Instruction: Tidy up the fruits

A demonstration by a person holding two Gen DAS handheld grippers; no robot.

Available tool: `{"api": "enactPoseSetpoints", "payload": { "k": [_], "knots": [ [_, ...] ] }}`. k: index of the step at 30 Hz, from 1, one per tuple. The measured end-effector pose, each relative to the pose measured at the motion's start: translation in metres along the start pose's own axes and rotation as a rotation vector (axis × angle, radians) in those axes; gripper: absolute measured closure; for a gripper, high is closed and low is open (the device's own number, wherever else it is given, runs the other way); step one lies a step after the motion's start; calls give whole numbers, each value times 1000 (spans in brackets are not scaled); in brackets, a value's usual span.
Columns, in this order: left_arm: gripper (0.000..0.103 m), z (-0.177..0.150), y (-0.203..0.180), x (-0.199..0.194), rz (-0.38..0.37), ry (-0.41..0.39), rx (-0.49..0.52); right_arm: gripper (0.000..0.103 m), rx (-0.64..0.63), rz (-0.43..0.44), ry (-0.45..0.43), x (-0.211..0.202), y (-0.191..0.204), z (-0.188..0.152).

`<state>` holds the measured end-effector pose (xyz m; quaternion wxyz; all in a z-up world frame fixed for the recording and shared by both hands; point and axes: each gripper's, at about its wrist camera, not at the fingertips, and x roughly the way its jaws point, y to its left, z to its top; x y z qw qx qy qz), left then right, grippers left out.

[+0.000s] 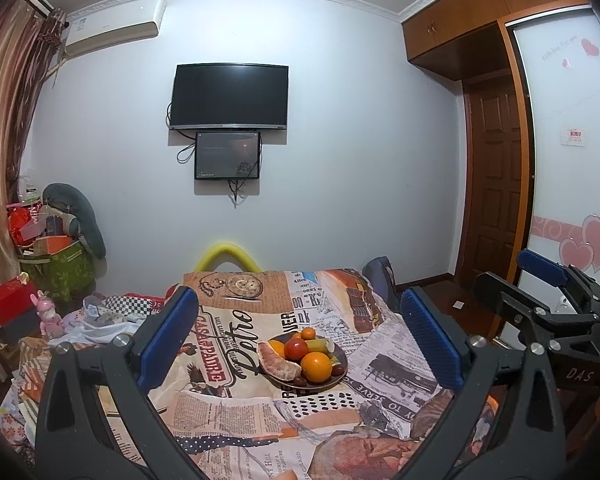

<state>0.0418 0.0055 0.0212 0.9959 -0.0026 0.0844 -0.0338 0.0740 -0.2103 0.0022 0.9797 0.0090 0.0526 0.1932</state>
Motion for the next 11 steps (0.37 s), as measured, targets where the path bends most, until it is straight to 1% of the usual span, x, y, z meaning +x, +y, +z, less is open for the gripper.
{"api": "enactPoseSetpoints", "payload": {
  "k": [11],
  "knots": [
    [0,0,1,1,-2,3,-2,0,2,-1,2,1,-1,1]
  ]
}}
